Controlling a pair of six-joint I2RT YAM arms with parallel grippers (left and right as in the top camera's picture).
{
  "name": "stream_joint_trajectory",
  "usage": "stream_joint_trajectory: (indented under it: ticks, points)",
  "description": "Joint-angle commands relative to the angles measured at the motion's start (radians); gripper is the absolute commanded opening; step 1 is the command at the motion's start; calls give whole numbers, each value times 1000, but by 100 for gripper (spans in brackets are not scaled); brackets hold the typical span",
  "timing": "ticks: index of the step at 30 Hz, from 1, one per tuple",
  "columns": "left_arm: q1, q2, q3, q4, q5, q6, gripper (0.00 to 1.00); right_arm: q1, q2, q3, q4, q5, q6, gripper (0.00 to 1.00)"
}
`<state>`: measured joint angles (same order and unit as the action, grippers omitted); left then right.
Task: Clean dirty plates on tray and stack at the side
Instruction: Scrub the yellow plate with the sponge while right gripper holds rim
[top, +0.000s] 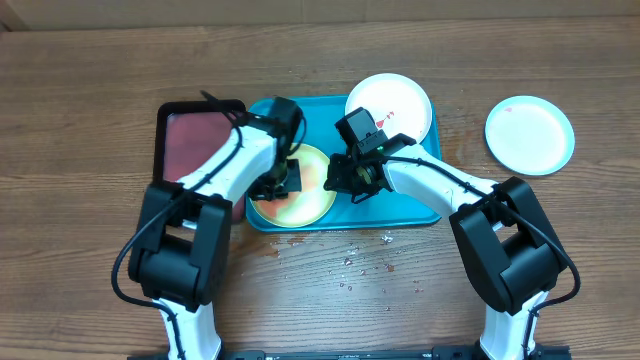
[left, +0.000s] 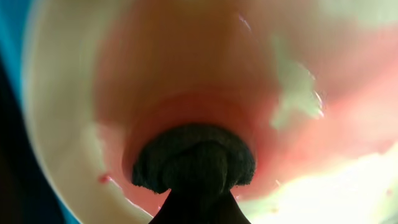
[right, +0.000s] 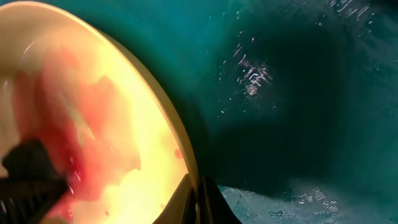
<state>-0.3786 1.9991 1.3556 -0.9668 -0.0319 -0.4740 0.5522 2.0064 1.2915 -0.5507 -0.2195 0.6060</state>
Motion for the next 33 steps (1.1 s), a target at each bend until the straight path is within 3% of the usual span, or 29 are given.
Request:
stream_joint_trajectory:
  ticks: [1, 8, 22, 33]
  points:
    - [-63, 28, -24, -8, 52, -40, 4, -5, 3, 3, 7, 17, 16, 4]
    - [-100, 28, -24, 86, 50, -87, 4, -5, 3, 3, 7, 16, 16, 4]
    - [3, 28, -24, 297, 32, -107, 4, -5, 3, 3, -1, 16, 16, 4]
    - [97, 28, -24, 249, 17, -77, 4, -5, 3, 3, -11, 17, 16, 4]
